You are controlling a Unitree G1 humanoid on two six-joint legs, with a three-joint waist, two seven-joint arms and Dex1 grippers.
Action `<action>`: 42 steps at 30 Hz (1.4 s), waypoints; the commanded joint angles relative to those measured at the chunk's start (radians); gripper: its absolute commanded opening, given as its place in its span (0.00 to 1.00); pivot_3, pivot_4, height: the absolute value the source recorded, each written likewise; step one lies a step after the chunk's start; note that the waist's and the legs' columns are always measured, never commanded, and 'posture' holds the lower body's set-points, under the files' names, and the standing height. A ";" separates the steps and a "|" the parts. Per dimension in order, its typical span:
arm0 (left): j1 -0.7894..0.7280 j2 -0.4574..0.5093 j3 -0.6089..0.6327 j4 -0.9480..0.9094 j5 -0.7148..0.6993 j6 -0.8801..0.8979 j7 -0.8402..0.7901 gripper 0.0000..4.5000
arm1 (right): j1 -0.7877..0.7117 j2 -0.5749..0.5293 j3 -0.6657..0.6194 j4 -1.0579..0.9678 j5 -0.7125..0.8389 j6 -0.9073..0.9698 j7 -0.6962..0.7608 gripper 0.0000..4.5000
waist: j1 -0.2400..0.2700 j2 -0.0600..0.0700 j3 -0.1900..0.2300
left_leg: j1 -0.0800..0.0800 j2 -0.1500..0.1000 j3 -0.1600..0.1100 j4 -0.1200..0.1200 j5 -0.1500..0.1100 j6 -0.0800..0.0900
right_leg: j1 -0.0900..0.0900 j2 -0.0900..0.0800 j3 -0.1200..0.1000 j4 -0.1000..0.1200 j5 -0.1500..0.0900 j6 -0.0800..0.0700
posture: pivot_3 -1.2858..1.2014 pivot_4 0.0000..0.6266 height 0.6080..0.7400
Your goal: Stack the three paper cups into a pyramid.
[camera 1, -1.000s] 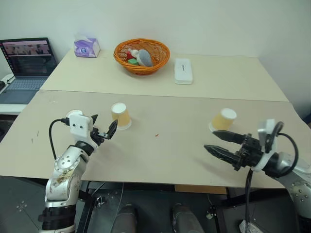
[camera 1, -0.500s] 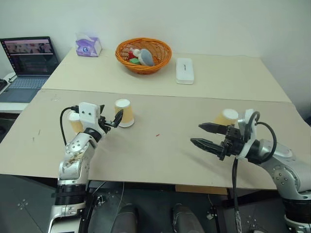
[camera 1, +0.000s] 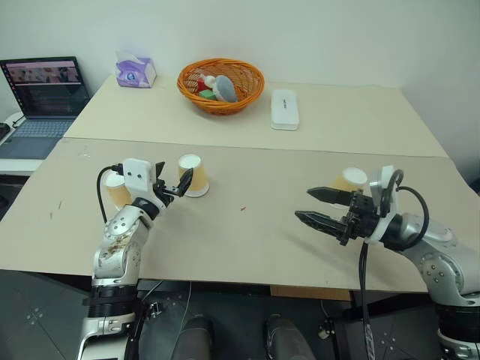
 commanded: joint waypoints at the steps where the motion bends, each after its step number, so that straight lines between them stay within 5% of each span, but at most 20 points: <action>1: -0.010 0.021 -0.022 -0.022 0.014 -0.009 -0.032 0.96 | -0.021 0.009 -0.028 -0.015 0.015 -0.020 -0.004 1.00 | 0.000 0.000 0.000 | 0.000 0.000 0.000 0.000 0.000 0.000 | 0.000 0.000 0.000 0.000 0.000 0.000 | 0.52 0.24 0.50; 42: -0.057 -0.020 -0.030 -0.038 0.030 -0.035 0.000 0.96 | -0.014 0.008 -0.056 -0.036 0.045 -0.003 -0.022 1.00 | 0.000 0.000 0.000 | 0.000 0.000 0.000 0.000 0.000 0.000 | 0.000 0.000 0.000 0.000 0.000 0.000 | 0.52 0.24 0.50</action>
